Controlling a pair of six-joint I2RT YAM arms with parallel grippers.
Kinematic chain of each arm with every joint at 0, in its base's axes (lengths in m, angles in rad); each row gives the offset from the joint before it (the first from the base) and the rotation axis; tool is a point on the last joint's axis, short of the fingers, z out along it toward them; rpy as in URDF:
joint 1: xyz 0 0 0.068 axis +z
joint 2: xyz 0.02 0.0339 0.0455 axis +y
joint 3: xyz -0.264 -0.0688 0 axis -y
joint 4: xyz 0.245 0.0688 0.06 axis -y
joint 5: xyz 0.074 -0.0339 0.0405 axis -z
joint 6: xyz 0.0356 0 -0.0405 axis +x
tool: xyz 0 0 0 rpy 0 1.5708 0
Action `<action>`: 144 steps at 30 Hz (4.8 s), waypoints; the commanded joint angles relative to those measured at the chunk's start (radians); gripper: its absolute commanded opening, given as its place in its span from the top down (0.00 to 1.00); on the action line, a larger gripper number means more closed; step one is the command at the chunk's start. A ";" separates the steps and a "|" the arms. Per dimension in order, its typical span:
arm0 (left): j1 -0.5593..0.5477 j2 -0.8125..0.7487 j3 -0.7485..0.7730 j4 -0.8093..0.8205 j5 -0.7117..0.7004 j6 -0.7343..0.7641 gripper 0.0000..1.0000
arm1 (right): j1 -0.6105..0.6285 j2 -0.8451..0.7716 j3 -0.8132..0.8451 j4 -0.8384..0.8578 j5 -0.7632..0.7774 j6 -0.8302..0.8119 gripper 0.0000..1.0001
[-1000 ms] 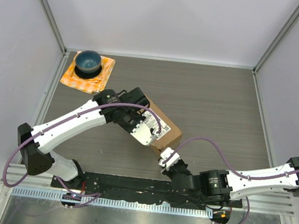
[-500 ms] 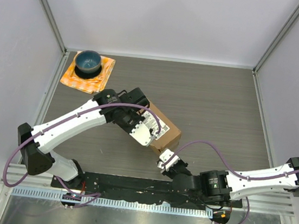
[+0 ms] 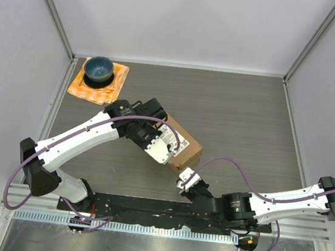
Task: Unpack the express box
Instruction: Cut the express box at the center of the board, then place the knife at the center of the board, then open the express box at the center of the board.
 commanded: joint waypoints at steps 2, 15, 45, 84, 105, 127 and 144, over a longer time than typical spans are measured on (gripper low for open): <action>0.004 0.001 0.014 -0.100 -0.004 -0.008 1.00 | -0.029 0.031 0.011 0.082 0.028 0.031 0.99; 0.005 -0.007 0.001 -0.094 -0.023 0.004 1.00 | -0.069 0.172 0.025 0.025 0.008 0.325 0.99; 0.097 0.157 0.223 -0.077 -0.005 -0.089 1.00 | -0.202 -0.160 -0.008 0.151 -0.045 0.203 0.99; 0.116 0.219 0.413 -0.327 0.107 -0.593 1.00 | -1.623 0.229 0.162 -0.013 -1.421 0.680 0.06; 0.117 0.424 0.498 -0.393 0.105 -0.629 1.00 | -0.802 -0.061 0.320 -0.352 -1.048 0.087 0.04; 0.097 0.252 0.360 -0.396 0.115 -0.591 1.00 | -0.604 0.459 0.196 0.462 -0.640 -0.523 0.01; 0.097 0.268 0.407 -0.395 0.116 -0.600 1.00 | -0.654 0.505 0.163 0.422 -0.816 -0.322 0.70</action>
